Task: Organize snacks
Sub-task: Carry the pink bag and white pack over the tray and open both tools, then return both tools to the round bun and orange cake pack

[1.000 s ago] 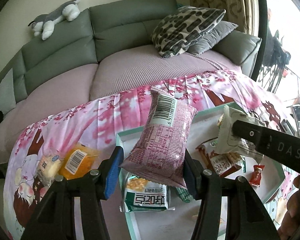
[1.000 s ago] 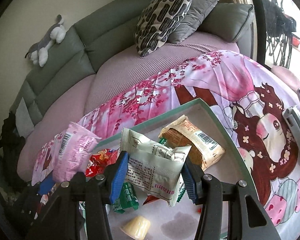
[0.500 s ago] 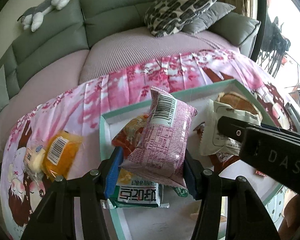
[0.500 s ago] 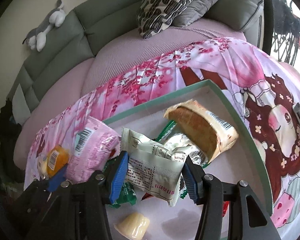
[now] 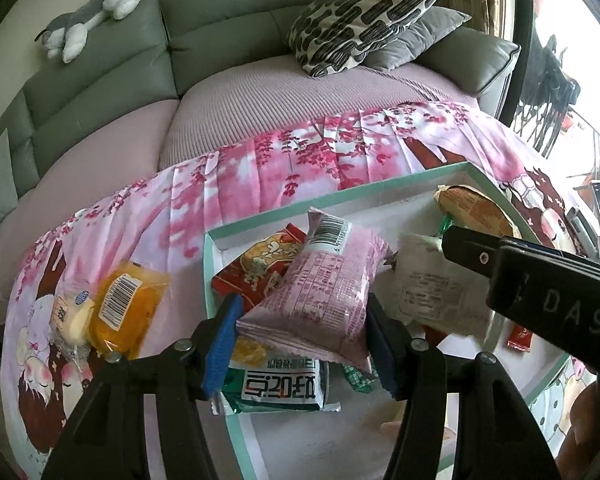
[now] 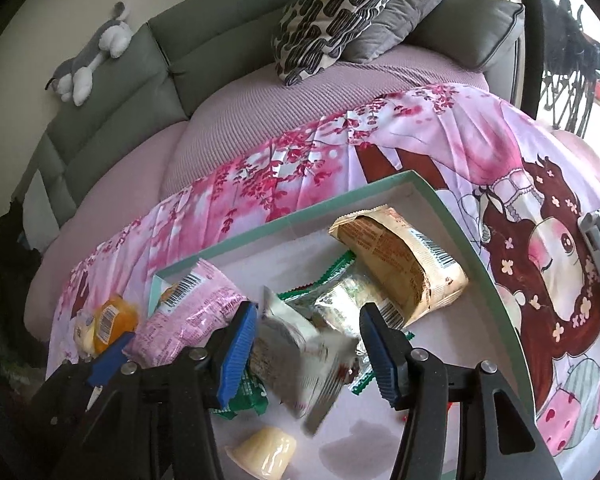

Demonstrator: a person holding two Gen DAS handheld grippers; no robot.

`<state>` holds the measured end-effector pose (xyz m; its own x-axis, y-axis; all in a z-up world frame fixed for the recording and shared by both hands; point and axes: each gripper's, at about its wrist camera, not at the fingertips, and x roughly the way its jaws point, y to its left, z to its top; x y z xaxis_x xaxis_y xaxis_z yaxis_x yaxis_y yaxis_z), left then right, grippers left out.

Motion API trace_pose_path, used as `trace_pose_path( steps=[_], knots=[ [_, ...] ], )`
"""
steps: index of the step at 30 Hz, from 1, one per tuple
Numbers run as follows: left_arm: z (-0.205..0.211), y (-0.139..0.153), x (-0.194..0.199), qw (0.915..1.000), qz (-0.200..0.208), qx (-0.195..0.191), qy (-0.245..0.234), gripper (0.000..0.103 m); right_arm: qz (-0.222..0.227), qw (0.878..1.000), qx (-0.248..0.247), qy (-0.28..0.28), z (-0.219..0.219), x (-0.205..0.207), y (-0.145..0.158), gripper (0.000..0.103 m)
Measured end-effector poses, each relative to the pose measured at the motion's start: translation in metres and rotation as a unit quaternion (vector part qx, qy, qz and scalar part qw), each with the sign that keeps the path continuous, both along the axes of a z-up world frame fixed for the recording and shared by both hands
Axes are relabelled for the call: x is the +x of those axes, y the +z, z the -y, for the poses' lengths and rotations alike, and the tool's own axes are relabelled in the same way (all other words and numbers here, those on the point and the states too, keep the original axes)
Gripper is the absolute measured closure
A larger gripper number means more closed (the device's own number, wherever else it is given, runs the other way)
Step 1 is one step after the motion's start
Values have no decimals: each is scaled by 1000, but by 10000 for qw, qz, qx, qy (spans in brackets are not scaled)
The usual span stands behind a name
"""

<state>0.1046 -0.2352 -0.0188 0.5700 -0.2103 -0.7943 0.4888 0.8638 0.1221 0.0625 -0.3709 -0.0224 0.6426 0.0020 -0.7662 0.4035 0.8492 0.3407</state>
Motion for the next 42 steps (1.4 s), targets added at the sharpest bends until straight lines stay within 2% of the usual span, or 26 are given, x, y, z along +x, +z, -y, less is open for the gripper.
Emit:
trace_pose_path(
  steps=[9, 17, 19, 21, 24, 25, 29, 31, 32, 42],
  knots=[
    [-15, 21, -1, 9995, 194, -213, 147, 39, 44, 10000, -13, -30, 0, -2, 4, 45],
    [-43, 27, 12, 9961, 235, -492, 701, 38, -41, 10000, -65, 53, -6, 2, 2, 45],
    [-49, 26, 14, 9951, 257, -486, 826, 24, -74, 9999, -73, 76, -7, 3, 0, 45],
    [-56, 26, 17, 9934, 301, -496, 988, 23, -107, 9999, -64, 82, -7, 4, -1, 43],
    [-70, 26, 23, 9895, 321, -595, 1280, 18, -135, 9999, -52, 94, -8, 5, -3, 35],
    [-73, 25, 25, 9883, 328, -601, 1362, 14, -135, 9998, -54, 102, -8, 6, -3, 30],
    [-94, 21, 32, 9806, 417, -548, 1836, 13, -97, 9998, -77, 149, -11, 7, -3, 11],
    [-104, 20, 34, 9769, 432, -545, 2022, 4, -81, 9998, -87, 185, -14, 9, -4, 5],
    [-110, 19, 36, 9746, 440, -556, 2126, 3, -72, 9997, -95, 196, -15, 9, -4, 0],
    [-154, 17, 41, 9554, 486, -681, 2834, 3, 112, 9993, -269, 216, -21, 10, 0, 0]
  ],
)
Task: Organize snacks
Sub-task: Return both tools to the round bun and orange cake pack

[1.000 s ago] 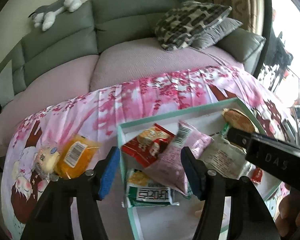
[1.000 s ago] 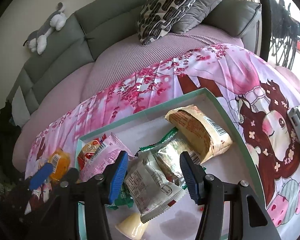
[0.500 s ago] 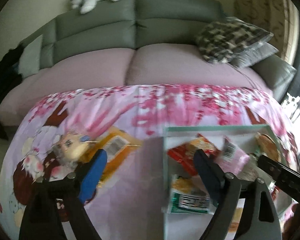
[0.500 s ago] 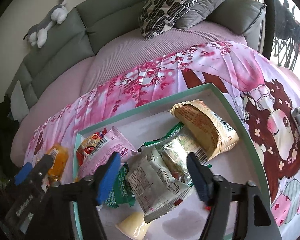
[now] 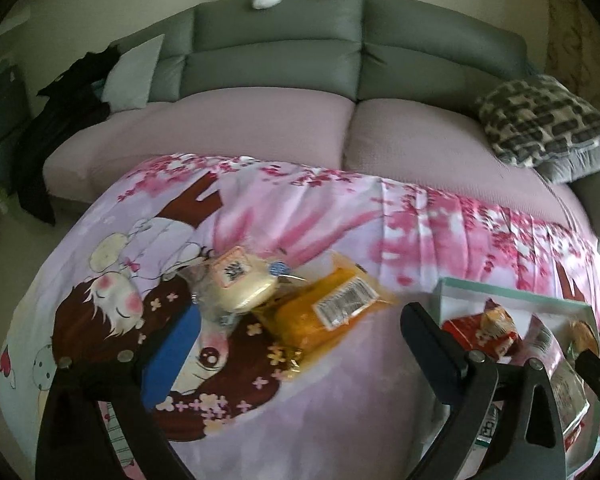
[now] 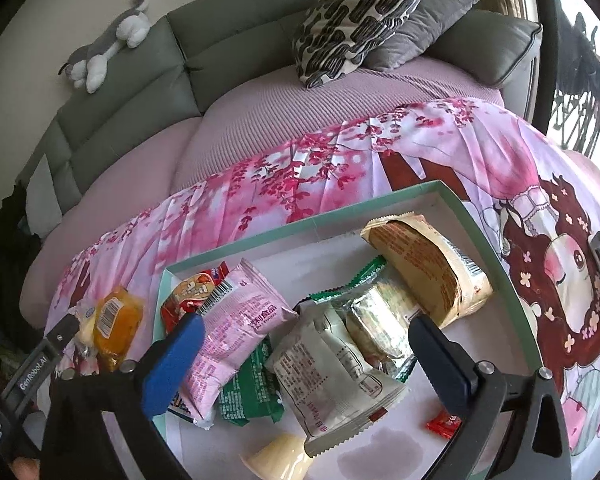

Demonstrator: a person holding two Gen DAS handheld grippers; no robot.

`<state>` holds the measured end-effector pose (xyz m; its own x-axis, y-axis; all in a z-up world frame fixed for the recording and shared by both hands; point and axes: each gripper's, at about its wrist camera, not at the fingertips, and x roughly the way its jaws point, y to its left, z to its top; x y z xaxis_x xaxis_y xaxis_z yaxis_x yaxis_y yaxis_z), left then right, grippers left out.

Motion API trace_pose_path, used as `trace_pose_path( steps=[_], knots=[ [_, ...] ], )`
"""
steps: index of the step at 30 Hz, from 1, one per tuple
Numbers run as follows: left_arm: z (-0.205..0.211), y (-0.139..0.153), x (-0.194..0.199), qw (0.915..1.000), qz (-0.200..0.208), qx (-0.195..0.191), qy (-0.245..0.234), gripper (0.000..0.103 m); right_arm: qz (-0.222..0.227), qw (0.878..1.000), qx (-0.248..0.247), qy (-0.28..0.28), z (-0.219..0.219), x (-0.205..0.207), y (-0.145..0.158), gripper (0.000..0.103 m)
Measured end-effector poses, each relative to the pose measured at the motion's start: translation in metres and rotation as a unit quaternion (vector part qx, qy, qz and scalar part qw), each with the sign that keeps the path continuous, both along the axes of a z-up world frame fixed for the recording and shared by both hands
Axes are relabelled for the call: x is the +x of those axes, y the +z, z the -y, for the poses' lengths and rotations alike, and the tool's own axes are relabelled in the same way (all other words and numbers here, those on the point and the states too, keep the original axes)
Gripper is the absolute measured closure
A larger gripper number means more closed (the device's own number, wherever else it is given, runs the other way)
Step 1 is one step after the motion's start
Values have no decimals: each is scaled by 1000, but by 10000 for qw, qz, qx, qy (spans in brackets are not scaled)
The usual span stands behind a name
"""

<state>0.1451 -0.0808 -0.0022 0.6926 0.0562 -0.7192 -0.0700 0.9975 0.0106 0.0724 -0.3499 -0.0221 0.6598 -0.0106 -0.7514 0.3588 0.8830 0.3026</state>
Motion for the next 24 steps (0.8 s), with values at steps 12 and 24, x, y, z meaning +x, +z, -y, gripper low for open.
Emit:
trace_pose_path(
  steps=[12, 24],
  knots=[
    [-42, 5, 1, 9985, 147, -164, 511, 3, 367, 9993, -108, 54, -17, 1, 15, 0],
    [-77, 10, -4, 9958, 273, -152, 864, 3, 596, 9919, -35, 1125, -89, 19, 22, 0]
  ],
)
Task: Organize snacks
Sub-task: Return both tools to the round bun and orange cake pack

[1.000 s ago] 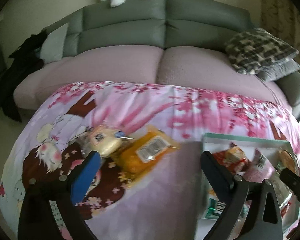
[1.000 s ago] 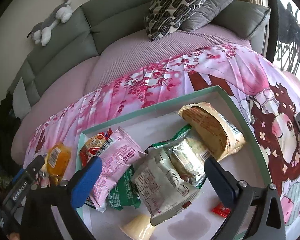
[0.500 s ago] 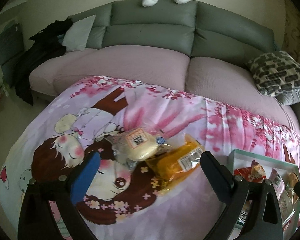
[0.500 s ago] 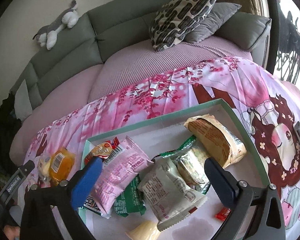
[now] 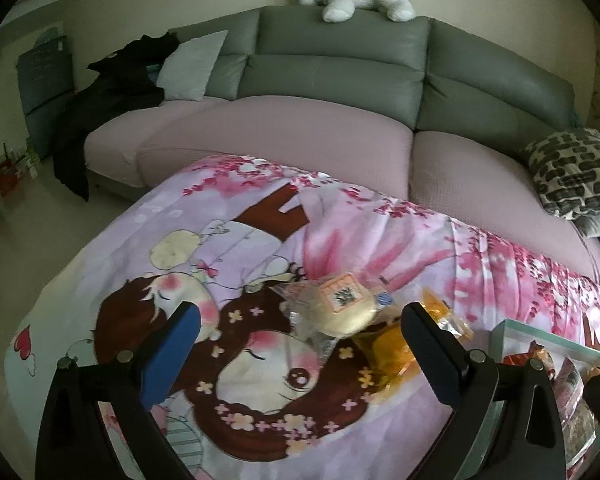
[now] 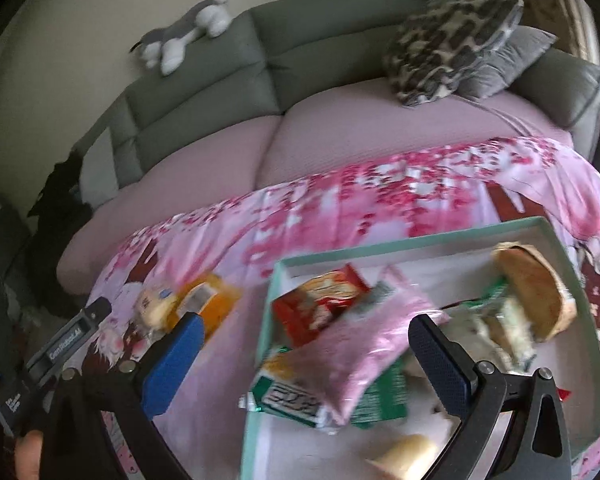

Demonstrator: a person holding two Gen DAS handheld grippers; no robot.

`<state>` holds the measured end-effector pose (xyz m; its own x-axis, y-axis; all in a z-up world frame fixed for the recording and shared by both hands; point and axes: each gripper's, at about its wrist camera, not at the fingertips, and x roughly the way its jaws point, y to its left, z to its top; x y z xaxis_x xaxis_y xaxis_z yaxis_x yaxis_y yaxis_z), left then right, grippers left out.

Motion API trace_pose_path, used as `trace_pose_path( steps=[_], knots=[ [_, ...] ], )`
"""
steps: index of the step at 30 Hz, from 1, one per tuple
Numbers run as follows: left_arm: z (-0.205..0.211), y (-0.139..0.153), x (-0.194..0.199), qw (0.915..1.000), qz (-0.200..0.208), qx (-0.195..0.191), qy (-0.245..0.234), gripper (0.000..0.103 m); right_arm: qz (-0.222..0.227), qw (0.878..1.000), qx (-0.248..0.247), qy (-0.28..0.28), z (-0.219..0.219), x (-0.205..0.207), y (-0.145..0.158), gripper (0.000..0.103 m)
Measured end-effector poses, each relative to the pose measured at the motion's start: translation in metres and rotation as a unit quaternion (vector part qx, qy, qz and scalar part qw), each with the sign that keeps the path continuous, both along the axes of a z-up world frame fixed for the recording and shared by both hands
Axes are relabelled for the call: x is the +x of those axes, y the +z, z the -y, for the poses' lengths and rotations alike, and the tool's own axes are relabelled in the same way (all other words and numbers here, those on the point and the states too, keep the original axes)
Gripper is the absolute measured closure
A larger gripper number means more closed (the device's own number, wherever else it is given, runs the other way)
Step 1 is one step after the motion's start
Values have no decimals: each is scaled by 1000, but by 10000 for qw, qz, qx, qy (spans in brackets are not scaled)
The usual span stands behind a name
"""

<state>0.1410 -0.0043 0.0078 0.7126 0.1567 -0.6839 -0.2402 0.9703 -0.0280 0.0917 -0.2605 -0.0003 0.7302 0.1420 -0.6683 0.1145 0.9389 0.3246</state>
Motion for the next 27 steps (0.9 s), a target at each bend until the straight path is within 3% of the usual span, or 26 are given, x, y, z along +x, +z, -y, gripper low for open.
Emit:
trace_pose_path(
  steps=[13, 27],
  knots=[
    [-43, -5, -3, 9990, -203, -24, 387, 3, -145, 9959, -212, 870, -70, 12, -9, 0],
    [-77, -15, 3, 9977, -293, -317, 526, 3, -313, 9921, -305, 1173, -104, 30, -16, 0]
  ],
)
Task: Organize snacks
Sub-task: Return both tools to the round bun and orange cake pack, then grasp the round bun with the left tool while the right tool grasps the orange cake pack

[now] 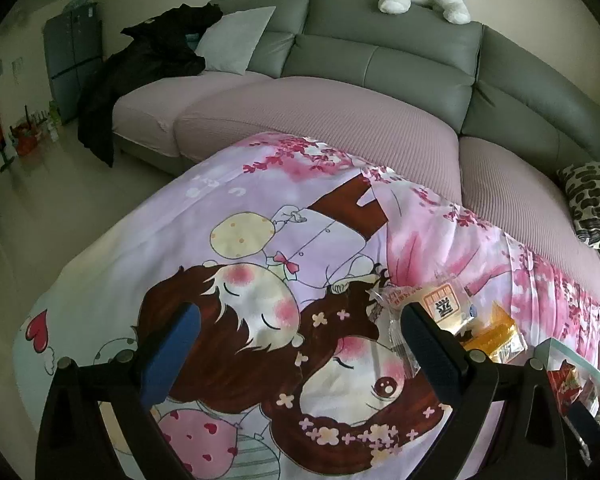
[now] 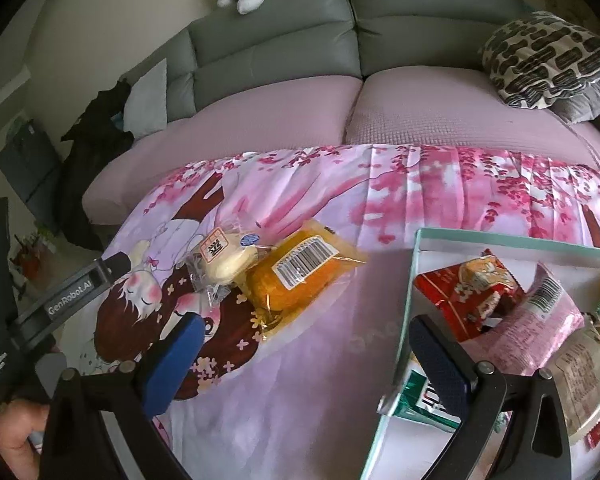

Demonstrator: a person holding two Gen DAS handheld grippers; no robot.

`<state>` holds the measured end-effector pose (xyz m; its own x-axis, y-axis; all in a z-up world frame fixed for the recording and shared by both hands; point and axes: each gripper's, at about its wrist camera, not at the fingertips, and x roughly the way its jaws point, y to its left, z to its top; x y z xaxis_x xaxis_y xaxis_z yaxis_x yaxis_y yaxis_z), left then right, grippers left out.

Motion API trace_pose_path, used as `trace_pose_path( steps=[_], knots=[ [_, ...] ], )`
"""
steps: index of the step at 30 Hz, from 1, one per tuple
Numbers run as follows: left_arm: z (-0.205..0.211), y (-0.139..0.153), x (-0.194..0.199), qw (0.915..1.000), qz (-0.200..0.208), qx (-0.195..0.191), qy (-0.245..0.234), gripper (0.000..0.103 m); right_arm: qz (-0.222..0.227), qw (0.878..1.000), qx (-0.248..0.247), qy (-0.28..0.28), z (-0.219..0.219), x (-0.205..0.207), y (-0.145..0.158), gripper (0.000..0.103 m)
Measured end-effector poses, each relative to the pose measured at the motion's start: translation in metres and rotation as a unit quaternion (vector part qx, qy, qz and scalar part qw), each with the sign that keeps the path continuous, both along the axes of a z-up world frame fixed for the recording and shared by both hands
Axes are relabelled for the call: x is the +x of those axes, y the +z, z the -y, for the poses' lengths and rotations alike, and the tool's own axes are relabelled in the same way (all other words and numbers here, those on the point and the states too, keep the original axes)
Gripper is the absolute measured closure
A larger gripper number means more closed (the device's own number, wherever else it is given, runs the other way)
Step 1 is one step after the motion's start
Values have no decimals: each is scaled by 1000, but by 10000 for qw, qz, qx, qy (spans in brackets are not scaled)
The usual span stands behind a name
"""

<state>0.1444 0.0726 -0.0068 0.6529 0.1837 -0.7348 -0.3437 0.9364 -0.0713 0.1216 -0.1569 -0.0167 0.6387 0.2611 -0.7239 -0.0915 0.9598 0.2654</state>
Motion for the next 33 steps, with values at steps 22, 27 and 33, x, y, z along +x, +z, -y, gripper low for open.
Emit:
trace_pose_path(
  steps=[22, 27, 33],
  knots=[
    [5, -27, 35, 9957, -242, -541, -706, 3, -180, 9997, -155, 104, -23, 43, -12, 0],
    [8, -30, 43, 9946, -217, -626, -793, 3, -210, 9995, -251, 6, -26, 56, -20, 1],
    [8, -38, 53, 9936, -274, -763, -790, 3, -223, 9991, -360, -11, -28, 71, -30, 1]
  ],
)
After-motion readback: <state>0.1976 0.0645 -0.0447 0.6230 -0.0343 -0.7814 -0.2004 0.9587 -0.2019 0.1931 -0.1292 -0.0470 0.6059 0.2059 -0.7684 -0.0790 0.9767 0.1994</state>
